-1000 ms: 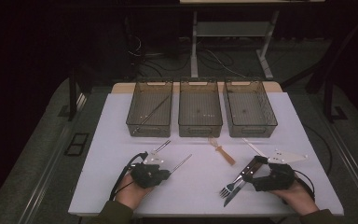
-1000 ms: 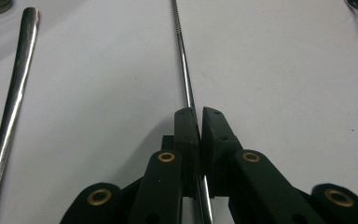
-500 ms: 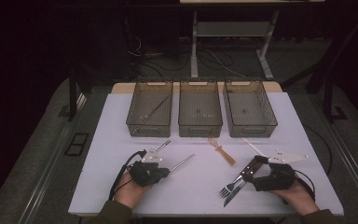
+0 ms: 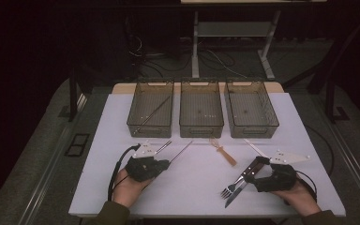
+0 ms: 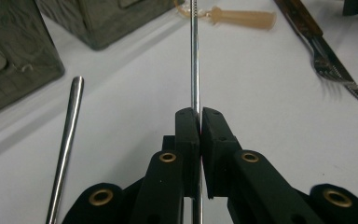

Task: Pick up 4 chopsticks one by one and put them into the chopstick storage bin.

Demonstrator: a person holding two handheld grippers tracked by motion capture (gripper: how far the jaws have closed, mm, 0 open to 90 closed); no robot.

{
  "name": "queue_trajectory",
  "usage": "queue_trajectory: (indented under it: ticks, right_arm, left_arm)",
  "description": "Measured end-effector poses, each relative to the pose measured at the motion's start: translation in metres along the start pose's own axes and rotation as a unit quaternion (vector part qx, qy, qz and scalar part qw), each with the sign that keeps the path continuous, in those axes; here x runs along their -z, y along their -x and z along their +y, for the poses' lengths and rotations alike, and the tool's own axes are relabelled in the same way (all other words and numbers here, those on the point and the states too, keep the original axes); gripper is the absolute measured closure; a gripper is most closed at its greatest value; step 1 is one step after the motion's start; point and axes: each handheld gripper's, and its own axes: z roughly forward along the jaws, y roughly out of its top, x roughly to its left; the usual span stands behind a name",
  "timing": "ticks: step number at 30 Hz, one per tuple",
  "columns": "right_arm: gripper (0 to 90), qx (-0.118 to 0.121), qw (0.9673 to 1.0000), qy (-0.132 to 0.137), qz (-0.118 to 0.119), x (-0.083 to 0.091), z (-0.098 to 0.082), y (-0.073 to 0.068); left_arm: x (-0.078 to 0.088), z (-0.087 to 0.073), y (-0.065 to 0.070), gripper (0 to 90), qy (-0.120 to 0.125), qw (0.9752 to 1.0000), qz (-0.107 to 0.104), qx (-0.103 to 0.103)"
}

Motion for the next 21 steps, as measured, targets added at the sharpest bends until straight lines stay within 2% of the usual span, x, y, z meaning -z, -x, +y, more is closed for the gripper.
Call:
queue_trajectory:
  ticks: [5, 13, 21]
  right_arm:
    - [10.7, 0.000, 1.0000, 0.000, 0.000, 0.000, 0.000, 0.000]
    - [10.7, 0.000, 1.0000, -0.002, 0.000, -0.001, 0.000, 0.000]
    - [10.7, -0.002, 1.0000, -0.002, 0.000, -0.002, 0.000, 0.000]
  left_arm:
    - [0.010, 0.009, 0.000, 85.5, 0.026, 0.9996, 0.004, -0.007]
    - [0.027, 0.019, -0.005, 85.6, 0.067, 0.9977, 0.012, -0.004]
    - [0.035, 0.024, -0.015, 85.7, 0.087, 0.9961, 0.014, 0.005]
